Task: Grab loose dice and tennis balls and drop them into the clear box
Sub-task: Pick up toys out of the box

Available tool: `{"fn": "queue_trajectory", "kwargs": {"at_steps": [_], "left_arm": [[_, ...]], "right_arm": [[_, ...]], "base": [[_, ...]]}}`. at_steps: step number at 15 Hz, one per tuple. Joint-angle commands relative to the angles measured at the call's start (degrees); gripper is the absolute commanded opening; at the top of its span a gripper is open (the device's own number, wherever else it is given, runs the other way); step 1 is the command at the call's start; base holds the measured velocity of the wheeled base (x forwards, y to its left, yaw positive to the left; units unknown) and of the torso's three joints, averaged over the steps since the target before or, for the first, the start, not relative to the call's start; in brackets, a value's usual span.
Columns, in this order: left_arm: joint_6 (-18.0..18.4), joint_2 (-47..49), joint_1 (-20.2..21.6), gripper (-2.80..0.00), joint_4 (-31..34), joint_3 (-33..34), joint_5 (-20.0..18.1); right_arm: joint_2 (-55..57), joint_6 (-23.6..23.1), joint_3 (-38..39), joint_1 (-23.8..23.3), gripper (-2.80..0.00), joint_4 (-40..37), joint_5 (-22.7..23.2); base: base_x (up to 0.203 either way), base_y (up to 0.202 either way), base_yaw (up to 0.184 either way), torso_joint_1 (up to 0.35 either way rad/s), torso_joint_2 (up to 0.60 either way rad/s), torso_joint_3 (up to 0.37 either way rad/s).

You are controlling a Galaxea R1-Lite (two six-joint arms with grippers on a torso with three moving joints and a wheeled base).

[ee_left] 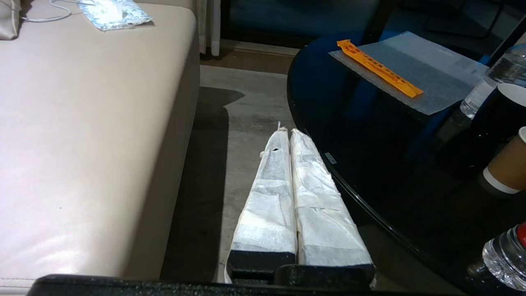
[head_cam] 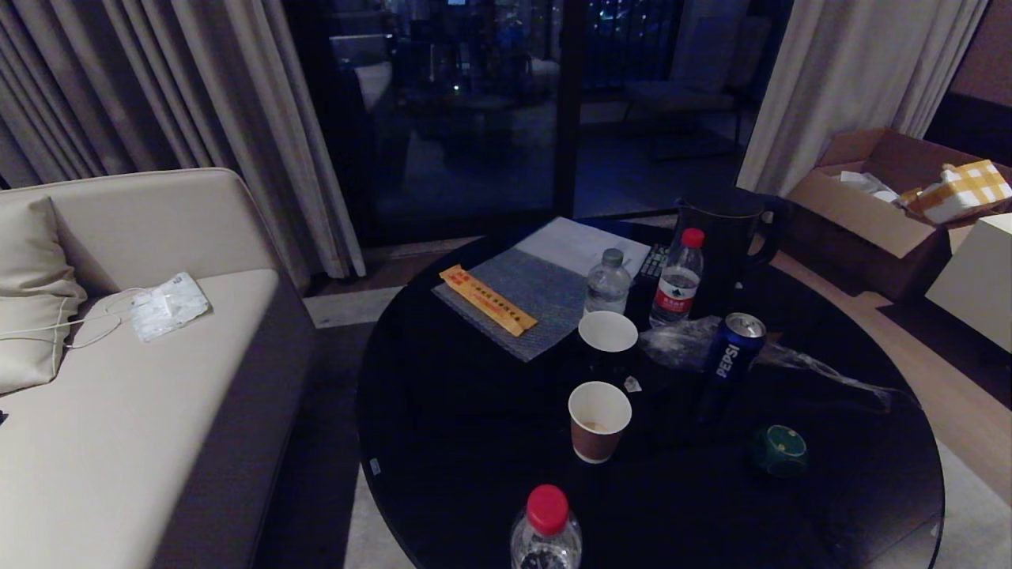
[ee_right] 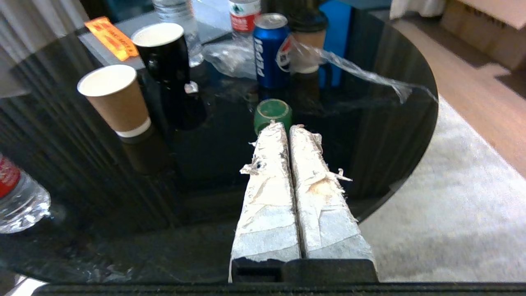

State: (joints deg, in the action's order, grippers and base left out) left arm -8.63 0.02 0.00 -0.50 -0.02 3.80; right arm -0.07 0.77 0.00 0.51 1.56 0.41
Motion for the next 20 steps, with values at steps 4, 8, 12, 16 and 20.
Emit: {"fn": "queue_trajectory", "kwargs": {"at_steps": [4,8,12,16,20], "left_arm": [[-0.07,-0.1,0.0,-2.8,-0.03,0.02,0.07],[-0.07,-0.02,0.0,-2.8,-0.03,0.02,0.01],[-0.07,-0.07,0.0,-2.8,-0.03,0.02,0.03],[0.02,-0.02,0.0,-2.8,-0.03,0.02,0.05],[0.02,-0.02,0.0,-2.8,-0.03,0.02,0.07]], "right_arm": [[0.07,0.02,0.61,0.02,-2.8,0.02,0.02],[0.07,0.02,0.61,0.02,-2.8,0.02,0.02],[0.07,0.02,0.53,0.02,-2.8,0.02,0.02],[0.07,0.02,0.61,0.02,-2.8,0.02,0.02],[0.07,0.02,0.53,0.02,-2.8,0.02,0.02]], "base": [[0.0,0.0,0.0,0.0,0.0,0.0],[0.0,0.0,0.0,0.0,0.0,0.0],[0.0,0.0,0.0,0.0,0.0,0.0],[0.0,0.0,0.0,0.0,0.0,0.0],[0.0,0.0,0.0,0.0,0.0,0.0]]}}
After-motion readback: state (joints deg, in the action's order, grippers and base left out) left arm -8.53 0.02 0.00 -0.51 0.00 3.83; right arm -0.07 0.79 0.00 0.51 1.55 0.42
